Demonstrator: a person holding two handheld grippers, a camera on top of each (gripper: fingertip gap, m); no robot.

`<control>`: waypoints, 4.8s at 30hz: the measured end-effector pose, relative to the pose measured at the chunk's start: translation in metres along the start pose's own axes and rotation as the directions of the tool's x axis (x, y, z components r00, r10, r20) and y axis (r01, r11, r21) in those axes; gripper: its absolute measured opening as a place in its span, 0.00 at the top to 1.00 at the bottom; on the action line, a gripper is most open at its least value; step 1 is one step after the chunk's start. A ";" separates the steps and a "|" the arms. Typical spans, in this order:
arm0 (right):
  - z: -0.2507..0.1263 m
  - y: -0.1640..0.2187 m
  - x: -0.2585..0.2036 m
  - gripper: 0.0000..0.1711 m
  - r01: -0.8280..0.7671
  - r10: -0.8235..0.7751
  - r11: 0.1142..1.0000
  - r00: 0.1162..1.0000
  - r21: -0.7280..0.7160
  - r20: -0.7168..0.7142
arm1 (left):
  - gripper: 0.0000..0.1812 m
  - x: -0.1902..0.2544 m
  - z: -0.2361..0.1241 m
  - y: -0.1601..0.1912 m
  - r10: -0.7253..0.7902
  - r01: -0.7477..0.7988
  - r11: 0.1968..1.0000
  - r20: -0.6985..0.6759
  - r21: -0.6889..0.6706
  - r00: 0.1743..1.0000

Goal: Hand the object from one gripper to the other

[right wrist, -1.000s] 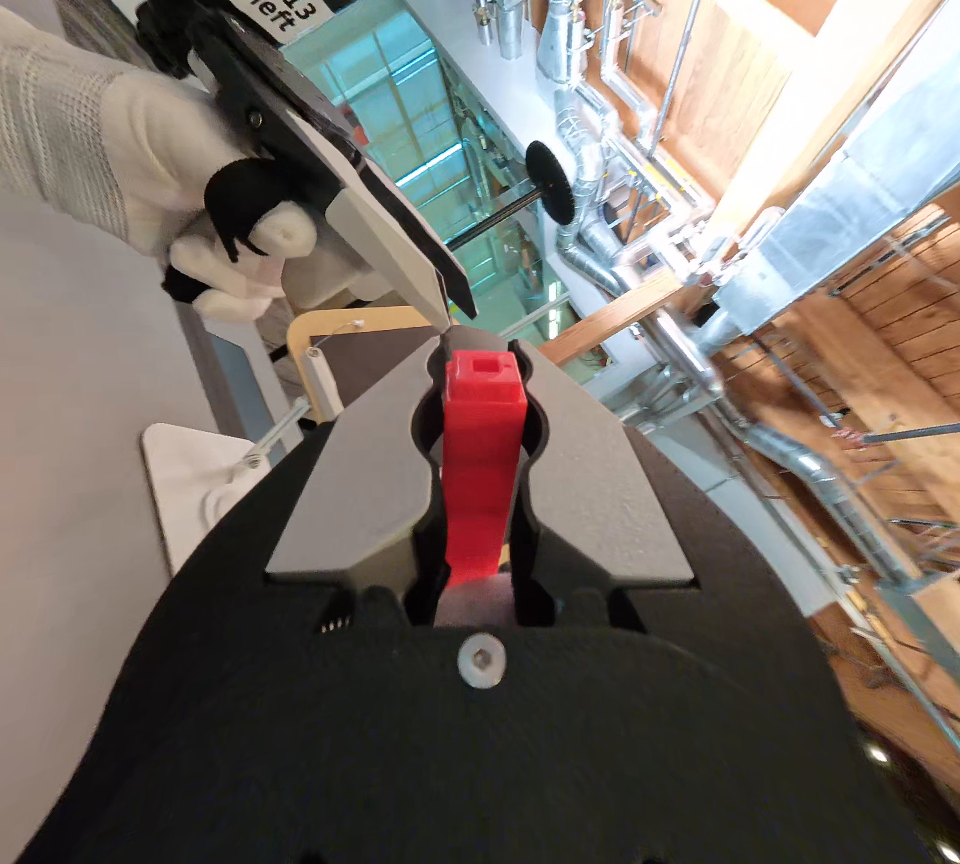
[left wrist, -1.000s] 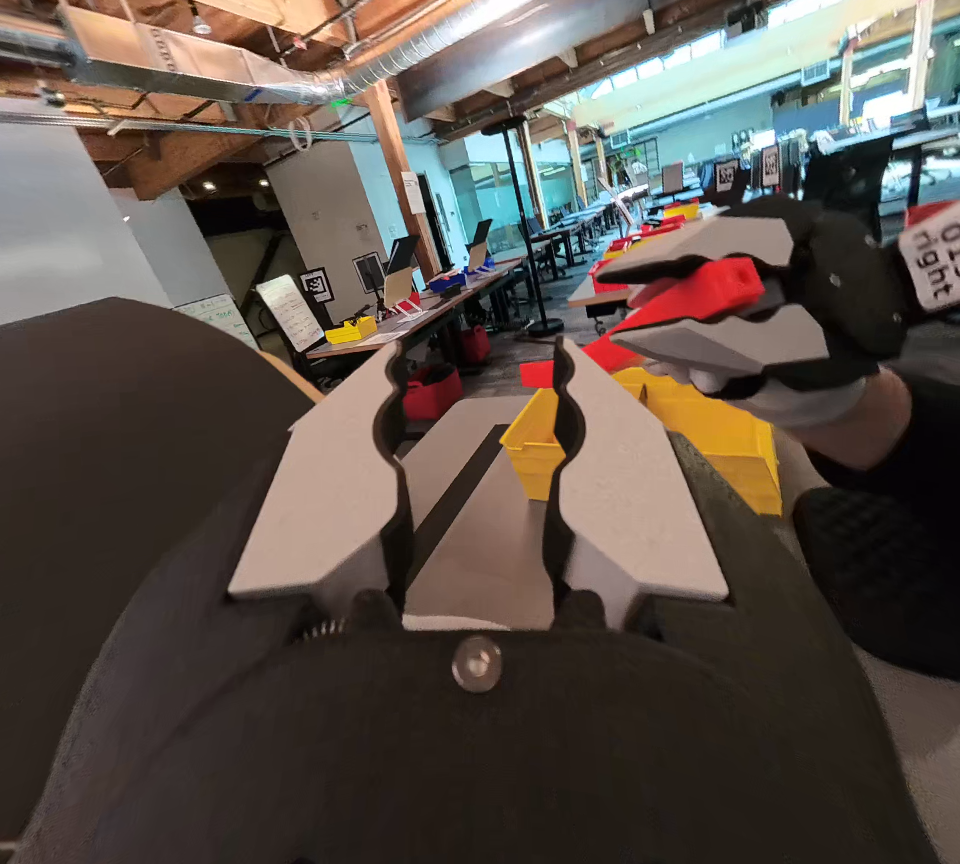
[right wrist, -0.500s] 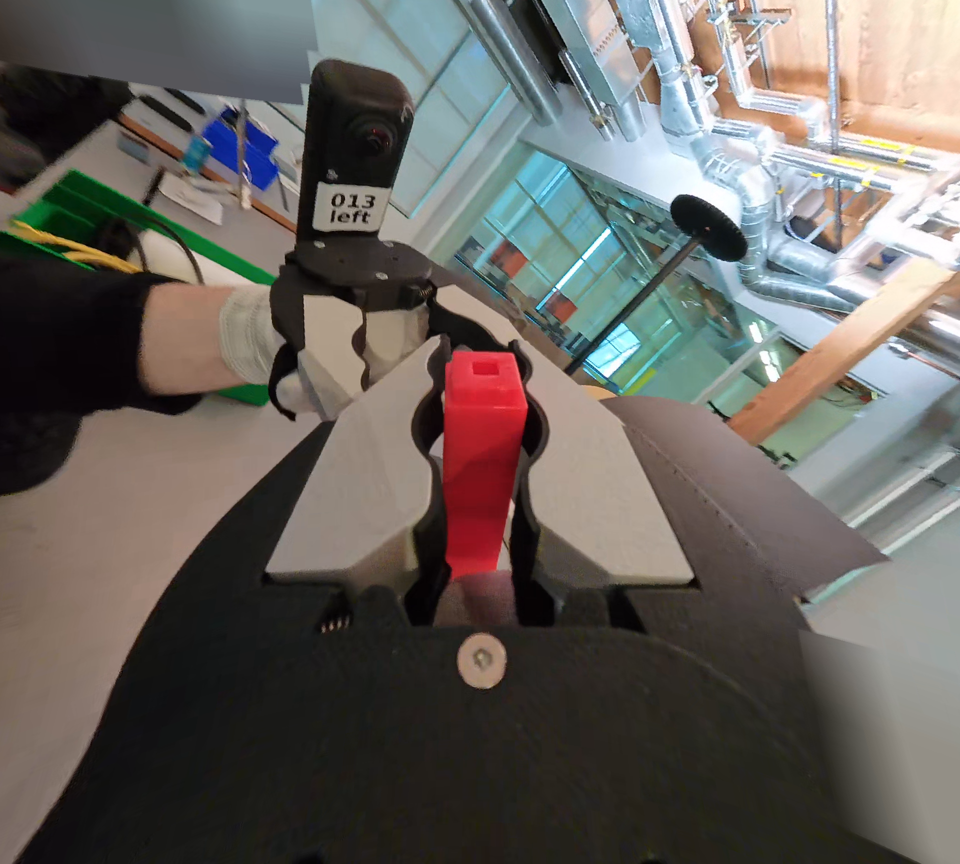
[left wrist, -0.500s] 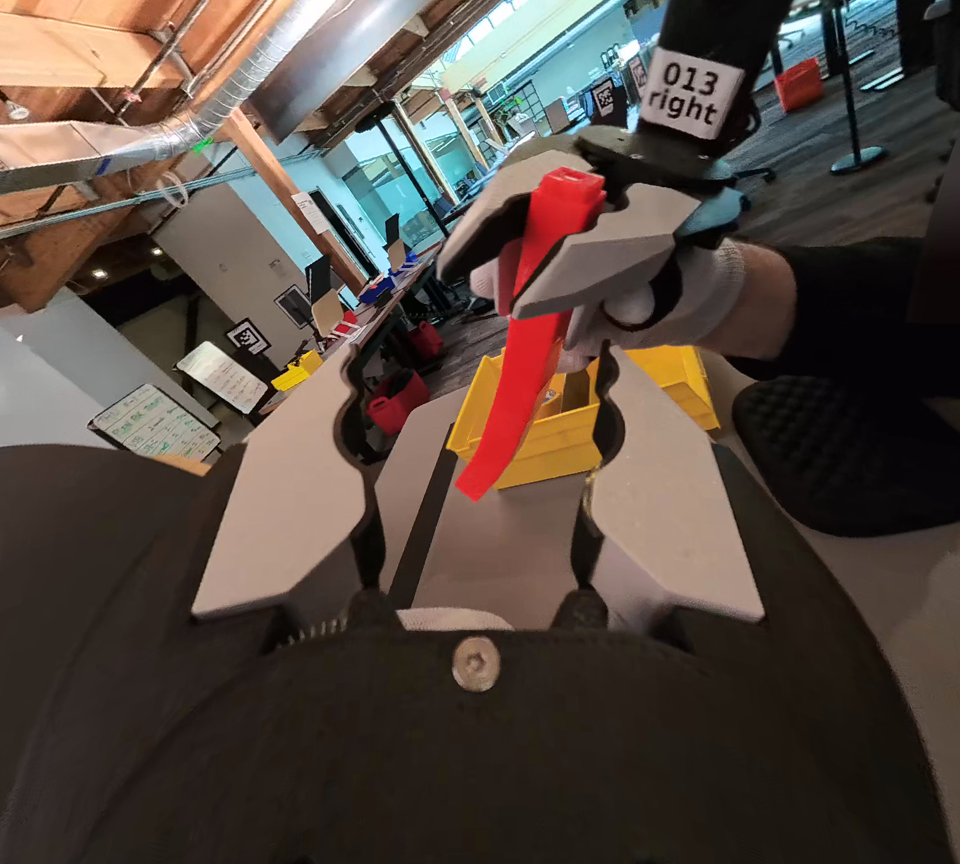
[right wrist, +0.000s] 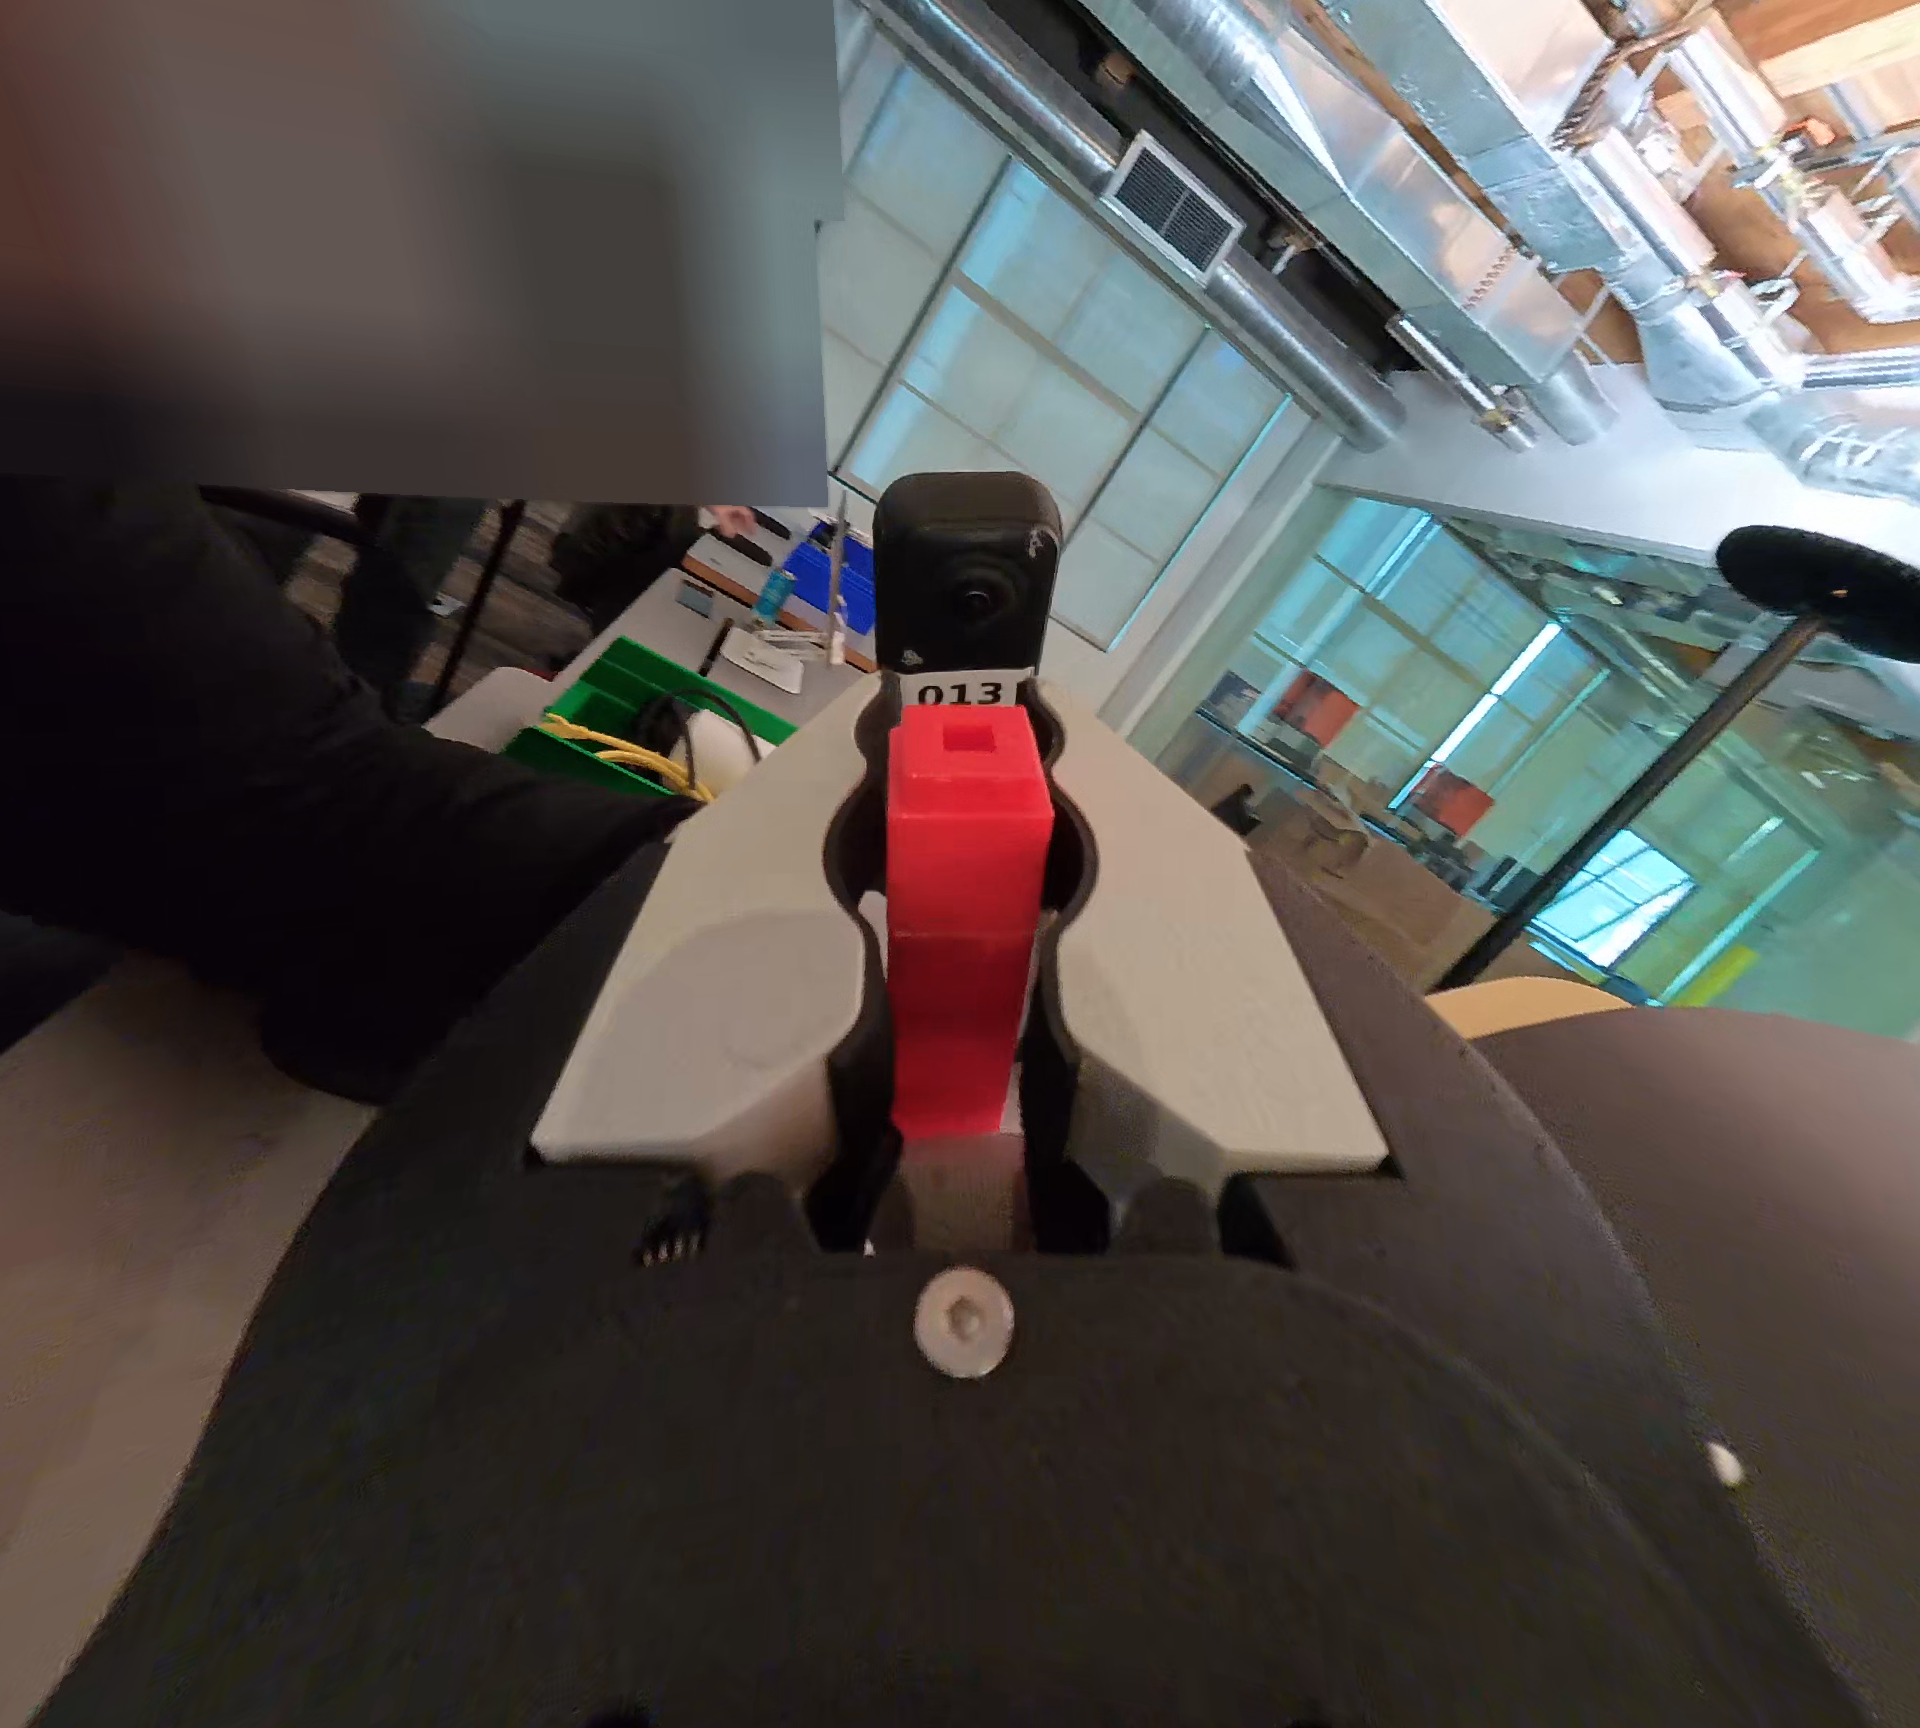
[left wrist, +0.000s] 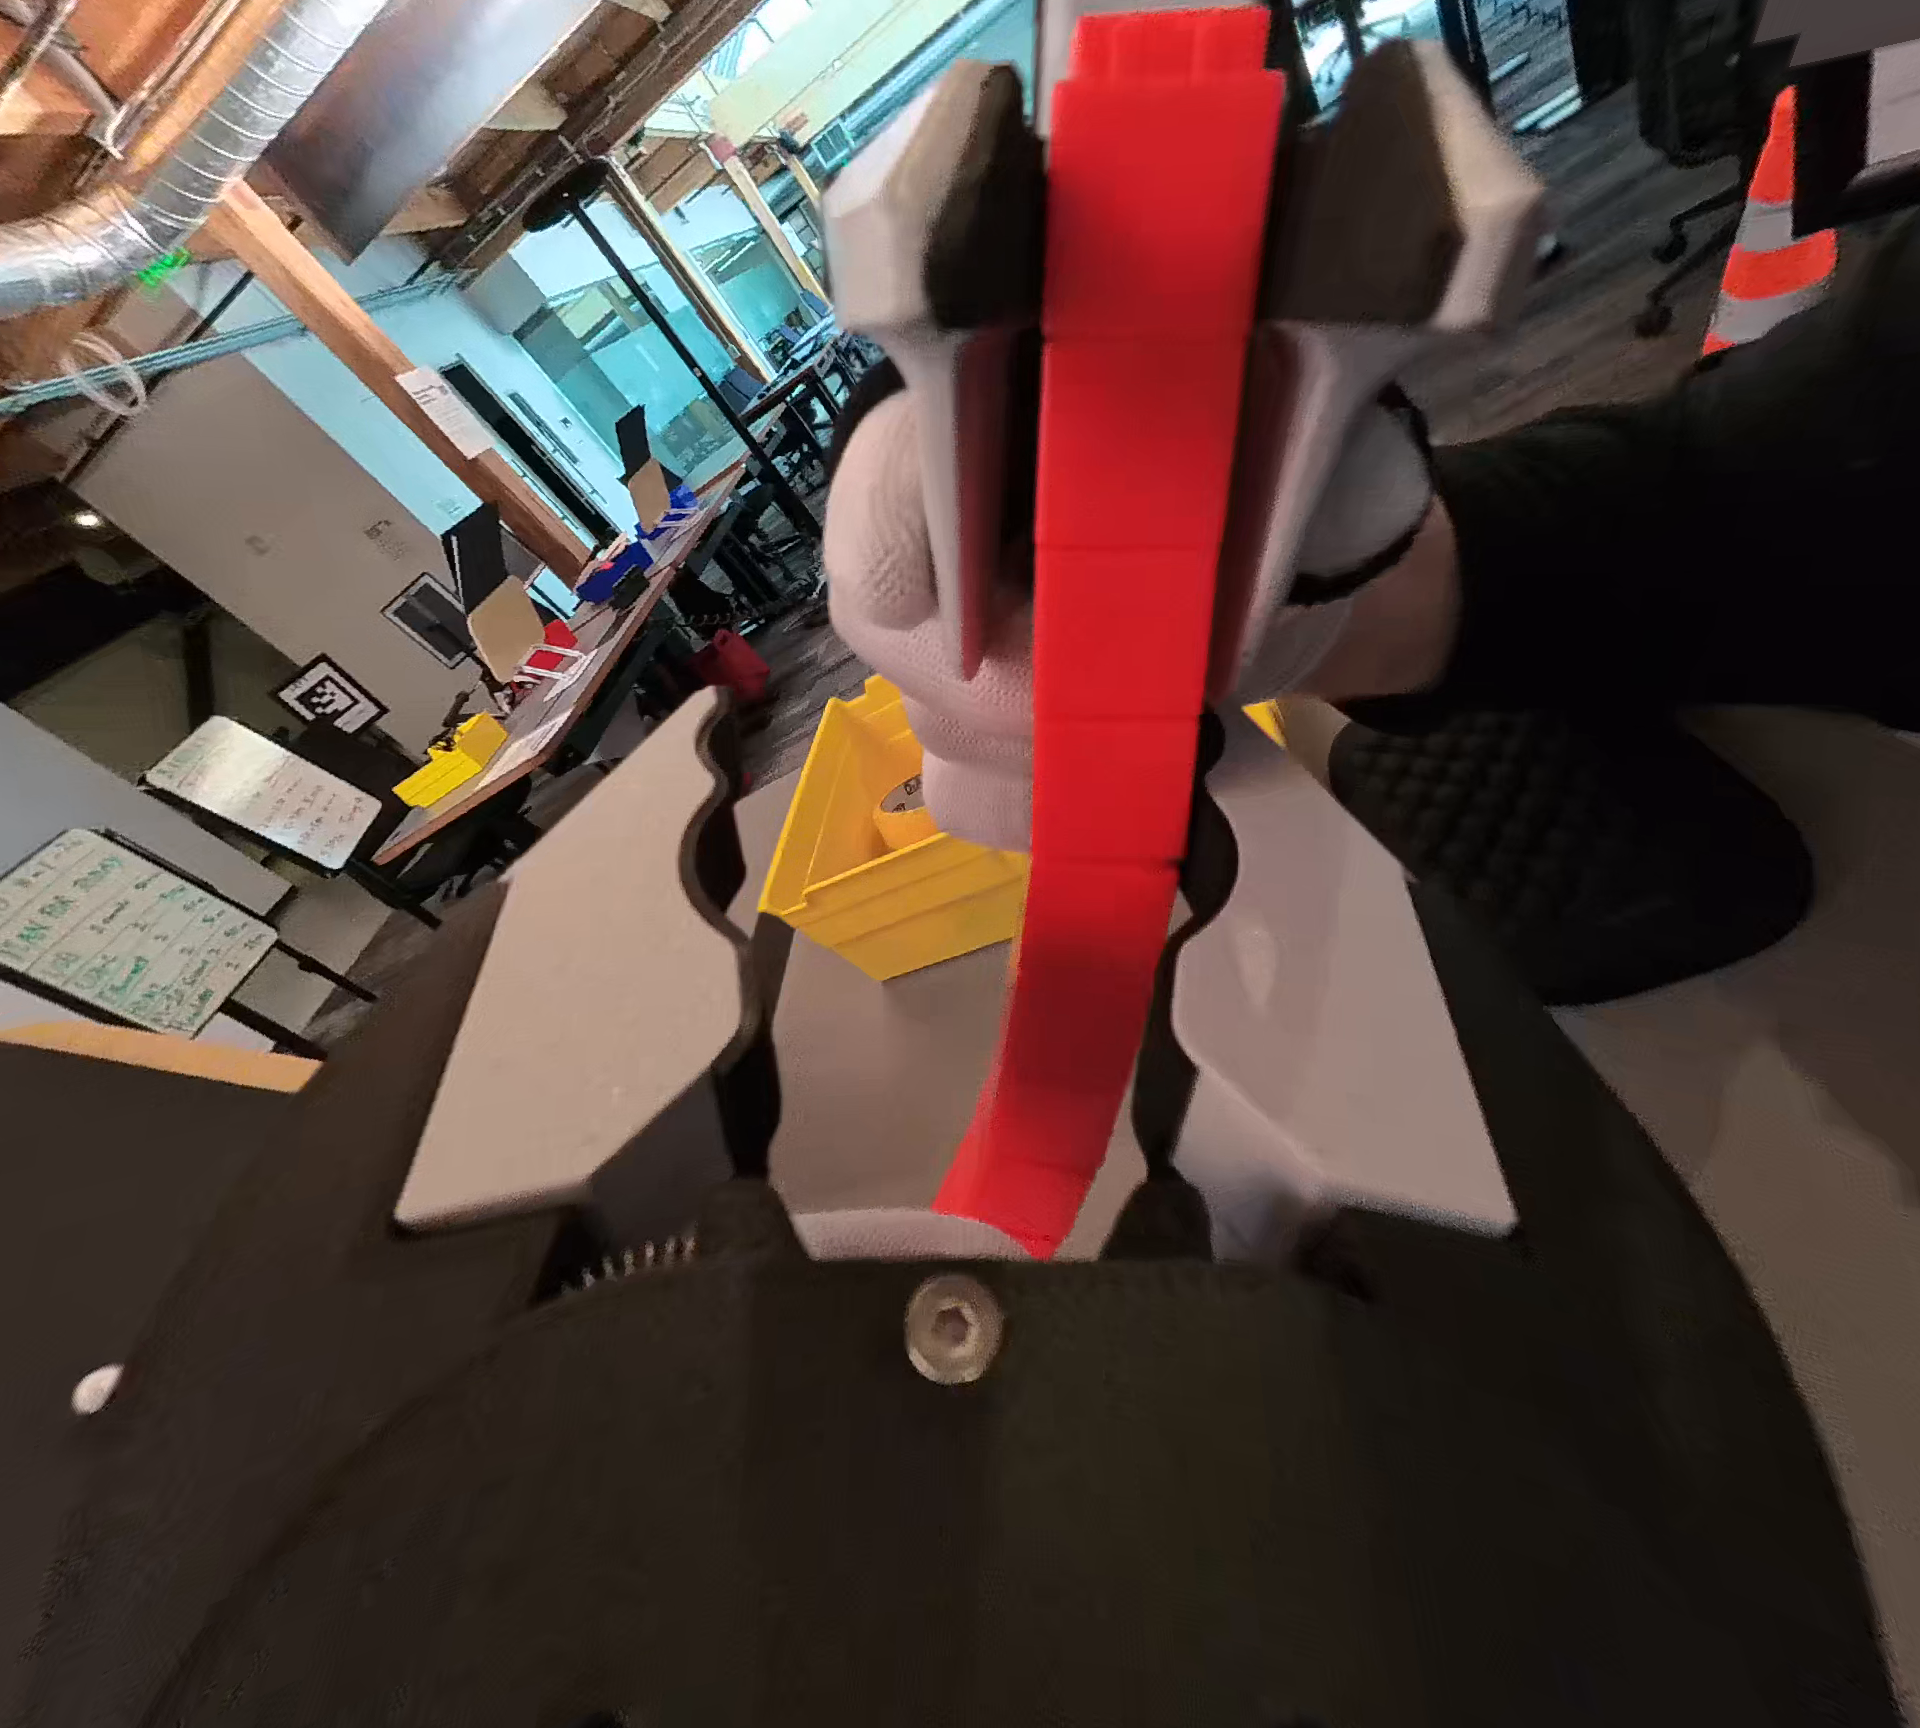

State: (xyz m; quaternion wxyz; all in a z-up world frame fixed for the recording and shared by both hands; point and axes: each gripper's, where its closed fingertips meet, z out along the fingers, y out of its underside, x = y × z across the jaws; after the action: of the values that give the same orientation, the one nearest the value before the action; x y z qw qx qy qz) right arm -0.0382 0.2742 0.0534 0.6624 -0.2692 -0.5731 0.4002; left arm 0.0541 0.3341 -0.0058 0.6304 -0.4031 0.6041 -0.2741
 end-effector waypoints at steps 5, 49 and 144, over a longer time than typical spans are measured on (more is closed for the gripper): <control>0.001 -0.002 -0.011 0.88 -0.032 0.030 0.999 0.997 0.022 0.066 | 0.67 0.018 -0.003 0.011 0.093 -0.101 0.990 -0.081 -0.102 0.992; -0.007 0.038 0.048 0.85 -0.018 -0.040 0.974 0.969 -0.227 -0.245 | 0.89 -0.020 -0.024 0.049 0.075 -0.061 0.956 0.035 -0.286 0.997; -0.065 0.058 0.208 0.83 0.227 -0.428 0.901 0.610 -0.371 -0.667 | 0.72 -0.113 -0.028 0.014 -0.077 0.107 0.994 0.523 -0.027 0.849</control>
State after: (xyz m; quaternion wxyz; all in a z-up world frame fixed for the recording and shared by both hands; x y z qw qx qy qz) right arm 0.0171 0.4862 0.1066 0.8586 -0.3772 -0.3430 0.0536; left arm 0.0111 0.4307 0.0453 0.7452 -0.5079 0.3981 -0.1678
